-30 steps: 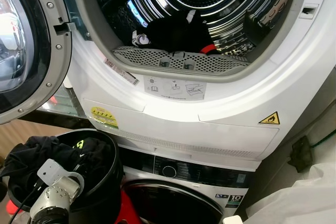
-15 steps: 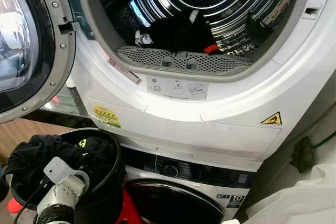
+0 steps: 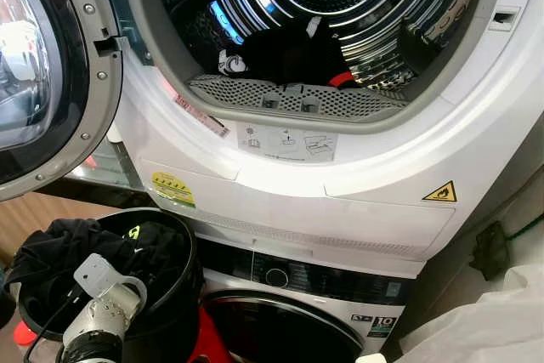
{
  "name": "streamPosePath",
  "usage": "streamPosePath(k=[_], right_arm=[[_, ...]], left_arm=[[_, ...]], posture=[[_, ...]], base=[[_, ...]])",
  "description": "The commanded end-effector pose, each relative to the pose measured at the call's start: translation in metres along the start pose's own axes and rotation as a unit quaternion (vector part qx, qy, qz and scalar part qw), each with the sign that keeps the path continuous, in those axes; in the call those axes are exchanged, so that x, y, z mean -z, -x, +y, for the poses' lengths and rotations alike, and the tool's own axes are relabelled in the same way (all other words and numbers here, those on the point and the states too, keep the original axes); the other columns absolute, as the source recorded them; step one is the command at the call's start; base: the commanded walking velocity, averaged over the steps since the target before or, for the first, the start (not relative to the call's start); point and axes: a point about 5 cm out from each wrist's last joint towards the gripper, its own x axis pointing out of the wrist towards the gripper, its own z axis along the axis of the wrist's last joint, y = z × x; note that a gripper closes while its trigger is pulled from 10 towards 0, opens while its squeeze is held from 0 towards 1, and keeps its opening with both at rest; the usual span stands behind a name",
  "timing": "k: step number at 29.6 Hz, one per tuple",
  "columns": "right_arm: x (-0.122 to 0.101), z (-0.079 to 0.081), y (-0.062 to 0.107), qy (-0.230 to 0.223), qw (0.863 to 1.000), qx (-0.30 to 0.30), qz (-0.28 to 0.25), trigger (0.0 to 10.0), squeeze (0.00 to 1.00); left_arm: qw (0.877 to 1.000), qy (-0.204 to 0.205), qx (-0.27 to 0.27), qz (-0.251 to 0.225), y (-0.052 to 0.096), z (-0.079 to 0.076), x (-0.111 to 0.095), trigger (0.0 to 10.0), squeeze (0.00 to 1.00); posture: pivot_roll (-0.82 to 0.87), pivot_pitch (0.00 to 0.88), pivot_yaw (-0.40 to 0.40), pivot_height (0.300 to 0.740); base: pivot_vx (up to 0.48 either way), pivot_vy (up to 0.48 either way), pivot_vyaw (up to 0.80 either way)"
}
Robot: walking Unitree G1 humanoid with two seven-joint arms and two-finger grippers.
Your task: Clothes washing
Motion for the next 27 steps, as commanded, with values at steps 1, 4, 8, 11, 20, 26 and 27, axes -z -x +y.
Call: streamPosePath(k=[1, 4, 8, 11, 20, 26, 27], right_arm=[[-0.001, 0.002, -0.001, 0.003, 1.000, -0.002, 0.000, 10.0, 0.00], [-0.001, 0.002, -0.001, 0.004, 1.000, -0.003, 0.002, 10.0, 0.00], [-0.001, 0.004, -0.001, 0.006, 1.000, -0.006, 0.003, 10.0, 0.00], [-0.003, 0.005, -0.001, 0.008, 1.000, -0.009, 0.003, 10.0, 0.00], [-0.007, 0.009, -0.003, 0.019, 1.000, -0.019, 0.002, 10.0, 0.00], [-0.010, 0.009, -0.003, 0.020, 1.000, -0.019, -0.001, 10.0, 0.00], [-0.010, 0.009, -0.003, 0.020, 1.000, -0.020, -0.001, 10.0, 0.00]], left_arm=[[0.996, -0.016, -0.022, 0.082, -0.002, 0.010, 0.044, 0.0, 0.00], [0.996, -0.015, -0.023, 0.080, -0.002, 0.012, 0.045, 0.0, 0.00], [0.997, -0.012, -0.025, 0.071, -0.002, 0.011, 0.044, 0.0, 0.00], [0.998, -0.011, -0.027, 0.064, -0.001, 0.012, 0.043, 0.0, 0.00], [1.000, -0.005, -0.019, 0.009, 0.003, 0.009, 0.032, 0.0, 0.00], [0.998, -0.016, -0.015, -0.063, 0.016, 0.008, 0.020, 0.0, 0.00], [0.997, -0.016, -0.014, -0.075, 0.019, 0.008, 0.019, 0.0, 0.00]], posture=[[0.06, 0.000, 0.017, 0.740], [0.06, 0.000, 0.019, 0.740], [0.07, 0.000, 0.019, 0.740], [0.08, 0.000, 0.018, 0.740], [0.11, 0.000, 0.006, 0.740], [0.12, 0.000, 0.004, 0.740], [0.13, 0.000, 0.003, 0.740]], base=[[0.000, 0.000, 0.00], [0.000, 0.000, 0.00], [0.000, 0.000, 0.00], [0.000, 0.000, 0.00], [0.000, 0.000, 0.00], [0.000, 0.000, 0.00], [0.000, 0.000, 0.00]])
